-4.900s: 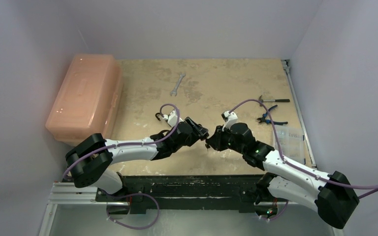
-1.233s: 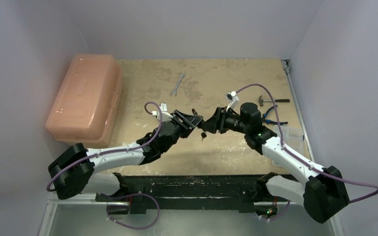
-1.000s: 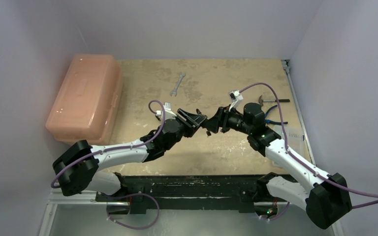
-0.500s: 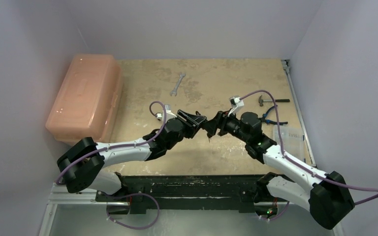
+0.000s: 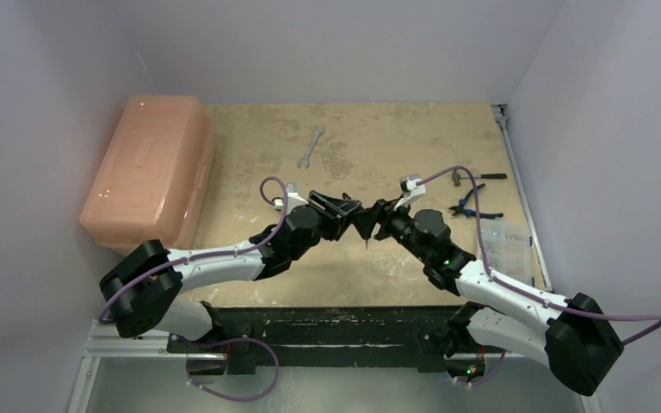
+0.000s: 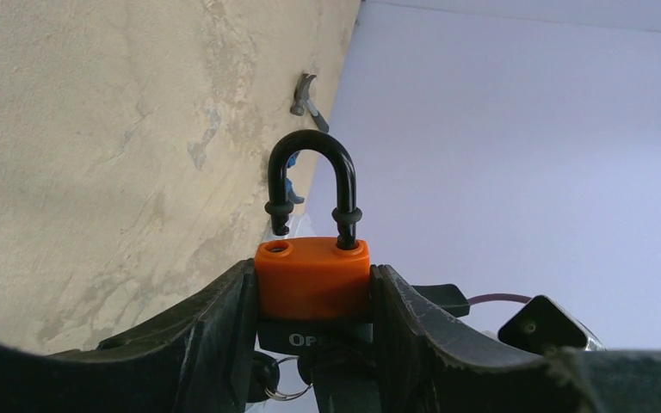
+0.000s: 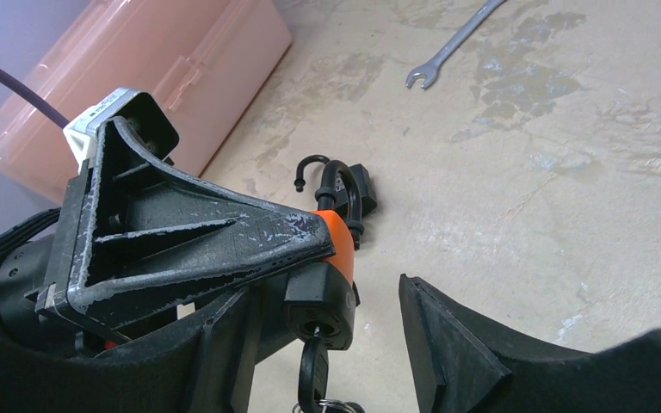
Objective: Unlock with the key
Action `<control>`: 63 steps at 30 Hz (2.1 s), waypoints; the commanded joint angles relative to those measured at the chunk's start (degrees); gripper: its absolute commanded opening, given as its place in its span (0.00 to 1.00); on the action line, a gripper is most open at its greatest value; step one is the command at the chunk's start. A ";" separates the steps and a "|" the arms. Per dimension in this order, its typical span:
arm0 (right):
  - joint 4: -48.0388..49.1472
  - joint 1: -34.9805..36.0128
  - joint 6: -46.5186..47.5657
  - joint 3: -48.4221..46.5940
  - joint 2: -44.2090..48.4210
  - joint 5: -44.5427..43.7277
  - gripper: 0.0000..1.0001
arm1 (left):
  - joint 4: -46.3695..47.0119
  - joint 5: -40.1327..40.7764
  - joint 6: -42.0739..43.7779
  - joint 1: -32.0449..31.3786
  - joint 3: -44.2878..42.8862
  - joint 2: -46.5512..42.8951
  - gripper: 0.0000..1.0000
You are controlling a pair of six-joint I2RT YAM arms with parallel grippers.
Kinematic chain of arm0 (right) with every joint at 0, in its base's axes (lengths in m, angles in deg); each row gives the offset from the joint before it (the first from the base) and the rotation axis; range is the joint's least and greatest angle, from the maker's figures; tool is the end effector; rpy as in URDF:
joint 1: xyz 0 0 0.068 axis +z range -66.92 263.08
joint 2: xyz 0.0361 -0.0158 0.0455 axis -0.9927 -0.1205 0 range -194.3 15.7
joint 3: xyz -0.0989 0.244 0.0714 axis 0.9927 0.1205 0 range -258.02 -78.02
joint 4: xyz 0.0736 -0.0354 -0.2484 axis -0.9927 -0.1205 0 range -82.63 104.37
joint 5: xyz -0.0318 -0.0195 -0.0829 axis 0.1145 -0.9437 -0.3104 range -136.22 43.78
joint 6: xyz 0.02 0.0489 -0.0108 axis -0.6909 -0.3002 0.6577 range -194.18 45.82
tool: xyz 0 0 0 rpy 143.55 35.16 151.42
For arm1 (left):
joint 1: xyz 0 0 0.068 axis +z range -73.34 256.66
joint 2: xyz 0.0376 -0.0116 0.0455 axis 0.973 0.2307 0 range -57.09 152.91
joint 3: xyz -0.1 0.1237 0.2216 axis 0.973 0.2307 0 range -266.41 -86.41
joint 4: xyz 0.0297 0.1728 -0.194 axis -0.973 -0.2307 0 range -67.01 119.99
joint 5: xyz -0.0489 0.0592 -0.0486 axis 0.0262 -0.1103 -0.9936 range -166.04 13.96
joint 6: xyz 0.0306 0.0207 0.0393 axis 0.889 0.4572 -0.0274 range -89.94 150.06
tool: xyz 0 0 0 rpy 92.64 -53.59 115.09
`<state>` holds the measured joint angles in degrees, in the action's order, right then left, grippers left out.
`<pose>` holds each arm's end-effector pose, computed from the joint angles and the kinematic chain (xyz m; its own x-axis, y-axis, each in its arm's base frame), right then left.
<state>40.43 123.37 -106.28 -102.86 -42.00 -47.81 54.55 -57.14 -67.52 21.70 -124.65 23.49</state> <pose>0.1731 0.1456 0.2411 -0.4087 0.3499 -0.8429 -0.4819 0.7017 0.5249 0.1821 -0.2396 0.2203 -0.5693 -0.8217 0.0277 -0.2526 0.1428 -0.9570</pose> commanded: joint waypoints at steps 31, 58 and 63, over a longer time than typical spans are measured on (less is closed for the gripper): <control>-4.45 1.02 1.07 0.32 13.05 -4.65 0.00 | -0.63 -5.67 13.91 -1.88 0.34 -7.16 0.77; -7.32 0.97 1.41 3.96 18.97 6.83 0.00 | 7.22 -6.26 11.03 -0.59 4.58 -6.44 0.60; -6.26 1.01 1.47 4.44 18.52 7.38 0.00 | 8.73 -7.32 10.61 -0.46 3.52 -4.36 0.54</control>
<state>28.35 124.58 -104.97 -98.22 -23.68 -41.89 58.96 -63.04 -56.35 20.78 -120.23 17.87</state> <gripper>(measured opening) 0.361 0.560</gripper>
